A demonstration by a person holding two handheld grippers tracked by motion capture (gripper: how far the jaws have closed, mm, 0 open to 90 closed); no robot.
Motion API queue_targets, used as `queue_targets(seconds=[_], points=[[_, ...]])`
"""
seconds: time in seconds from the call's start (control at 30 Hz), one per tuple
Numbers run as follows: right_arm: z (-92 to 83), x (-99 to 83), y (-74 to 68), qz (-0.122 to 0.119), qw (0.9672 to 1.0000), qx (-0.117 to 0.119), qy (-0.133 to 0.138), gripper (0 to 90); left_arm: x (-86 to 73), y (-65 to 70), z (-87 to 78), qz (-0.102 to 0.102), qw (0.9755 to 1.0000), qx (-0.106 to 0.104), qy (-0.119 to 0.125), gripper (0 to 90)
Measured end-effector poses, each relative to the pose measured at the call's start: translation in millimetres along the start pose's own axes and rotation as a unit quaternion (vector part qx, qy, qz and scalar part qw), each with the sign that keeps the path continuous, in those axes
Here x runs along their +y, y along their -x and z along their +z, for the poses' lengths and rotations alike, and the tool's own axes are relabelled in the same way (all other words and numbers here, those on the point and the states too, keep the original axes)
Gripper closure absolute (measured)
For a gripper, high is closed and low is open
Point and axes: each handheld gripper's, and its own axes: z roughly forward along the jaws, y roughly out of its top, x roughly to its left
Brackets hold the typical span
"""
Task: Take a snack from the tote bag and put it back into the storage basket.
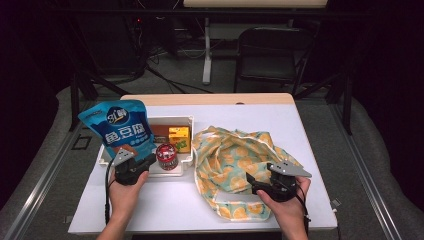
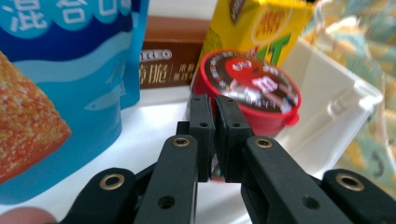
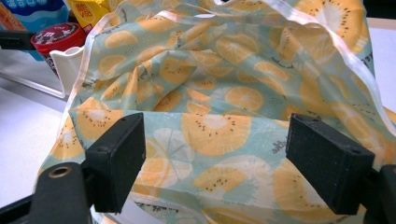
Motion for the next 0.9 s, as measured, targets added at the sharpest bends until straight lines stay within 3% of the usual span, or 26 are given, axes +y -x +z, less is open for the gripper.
queue_targets(seconds=[0.17, 0.23, 0.33, 0.5, 0.73, 0.9], points=[[-1.0, -0.1, 0.7, 0.001, 1.0000, 0.000, 0.004, 19.8, 4.6, -6.4, -4.5, -0.026, 0.9993, 0.013, 0.023, 90.0], [-0.7, -0.2, 1.2, 0.002, 1.0000, 0.000, 0.005, 19.9, 8.3, -11.1, -1.5, -0.043, 0.9987, 0.020, 0.016, 90.0], [-0.5, -0.3, 1.2, 0.002, 1.0000, -0.002, 0.004, 19.9, 10.6, -9.4, 7.2, -0.041, 0.9989, 0.024, 0.005, 90.0], [-0.1, -0.4, 1.4, 0.001, 1.0000, -0.001, 0.004, 20.1, 9.4, -9.4, 20.3, -0.066, 0.9976, 0.021, 0.005, 90.0], [0.2, -1.0, 3.4, 0.003, 1.0000, 0.001, 0.002, 20.6, 9.1, -8.5, 27.5, -0.072, 0.9971, 0.026, 0.003, 90.0], [0.9, -1.5, 3.3, -0.001, 1.0000, 0.000, 0.001, 20.6, 14.8, -0.6, 31.2, -0.052, 0.9983, 0.027, 0.001, 90.0]])
